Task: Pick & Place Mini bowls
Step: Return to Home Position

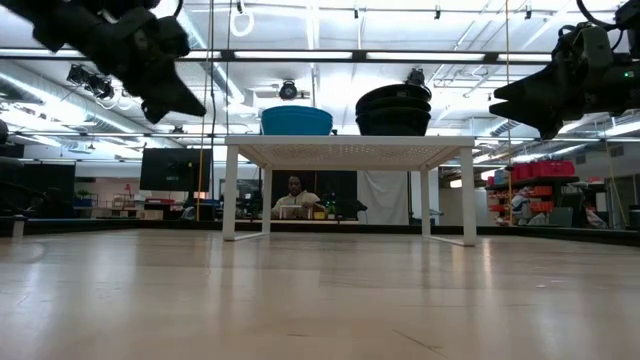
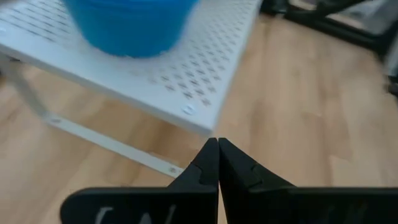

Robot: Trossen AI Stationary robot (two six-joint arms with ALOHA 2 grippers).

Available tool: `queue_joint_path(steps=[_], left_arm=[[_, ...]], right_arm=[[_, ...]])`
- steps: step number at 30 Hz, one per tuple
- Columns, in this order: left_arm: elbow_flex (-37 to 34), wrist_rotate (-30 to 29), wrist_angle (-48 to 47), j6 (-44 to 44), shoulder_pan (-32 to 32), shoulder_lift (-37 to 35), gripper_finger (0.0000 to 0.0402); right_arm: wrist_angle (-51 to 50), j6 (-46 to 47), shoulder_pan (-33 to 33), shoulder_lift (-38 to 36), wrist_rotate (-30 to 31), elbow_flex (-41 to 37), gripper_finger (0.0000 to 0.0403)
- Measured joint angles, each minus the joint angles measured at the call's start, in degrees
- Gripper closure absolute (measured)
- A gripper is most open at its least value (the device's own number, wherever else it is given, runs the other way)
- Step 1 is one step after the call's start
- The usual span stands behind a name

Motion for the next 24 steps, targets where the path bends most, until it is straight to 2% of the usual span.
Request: queue_joint_path(steps=[4, 13, 24], left_arm=[[-6.06, 4.52, 3.53, -0.13, 0.00, -4.08, 0.0400], [-18.23, 4.74, 10.59, 0.48, 0.00, -11.78, 0.0401], [-25.24, 4.76, 12.78, 7.39, 0.00, -24.13, 0.0401]], right_arm=[[0.00, 0.00, 0.01, 0.00, 0.00, 0.00, 0.0207], [0.00, 0.00, -0.01, 0.00, 0.00, 0.00, 0.0207], [0.00, 0.00, 0.00, 0.00, 0.00, 0.00, 0.0207]])
